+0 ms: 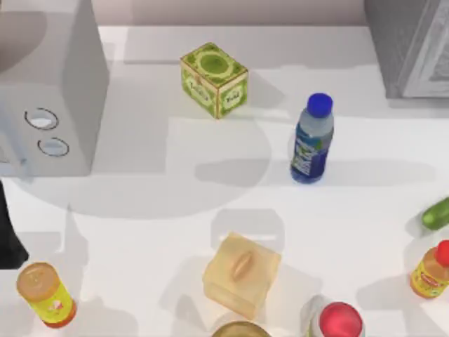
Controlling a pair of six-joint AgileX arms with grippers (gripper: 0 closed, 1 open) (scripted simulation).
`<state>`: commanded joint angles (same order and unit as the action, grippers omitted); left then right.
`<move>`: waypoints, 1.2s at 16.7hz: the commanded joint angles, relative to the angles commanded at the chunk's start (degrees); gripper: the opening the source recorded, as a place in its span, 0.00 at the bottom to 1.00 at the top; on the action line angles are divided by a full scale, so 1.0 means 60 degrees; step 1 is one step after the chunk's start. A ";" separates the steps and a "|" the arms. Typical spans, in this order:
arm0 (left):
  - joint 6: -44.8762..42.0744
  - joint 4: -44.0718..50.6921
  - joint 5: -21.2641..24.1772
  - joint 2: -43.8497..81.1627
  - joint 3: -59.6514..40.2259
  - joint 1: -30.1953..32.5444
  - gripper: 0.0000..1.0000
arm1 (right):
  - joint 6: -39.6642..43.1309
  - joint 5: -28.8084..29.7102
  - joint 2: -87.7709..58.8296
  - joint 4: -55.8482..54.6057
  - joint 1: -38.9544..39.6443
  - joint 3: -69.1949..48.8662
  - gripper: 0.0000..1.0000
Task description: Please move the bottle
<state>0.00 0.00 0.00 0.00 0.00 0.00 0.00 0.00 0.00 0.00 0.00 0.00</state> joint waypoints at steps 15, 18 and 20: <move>0.0000 0.0000 0.0000 0.0000 0.0000 0.0000 1.00 | 0.0807 -0.3459 -0.8634 -0.6931 0.0478 -0.2565 1.00; 0.0000 0.0000 0.0000 0.0000 0.0000 0.0000 1.00 | 0.1007 -0.4261 -1.1964 -0.8918 0.0710 -0.3049 1.00; 0.0000 0.0000 0.0000 0.0000 0.0000 0.0000 1.00 | 0.1131 -0.4679 -1.3967 -0.9986 0.0882 -0.3274 1.00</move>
<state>0.00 0.00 0.00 0.00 0.00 0.00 6.79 -28.08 -83.80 -59.92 5.29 -19.64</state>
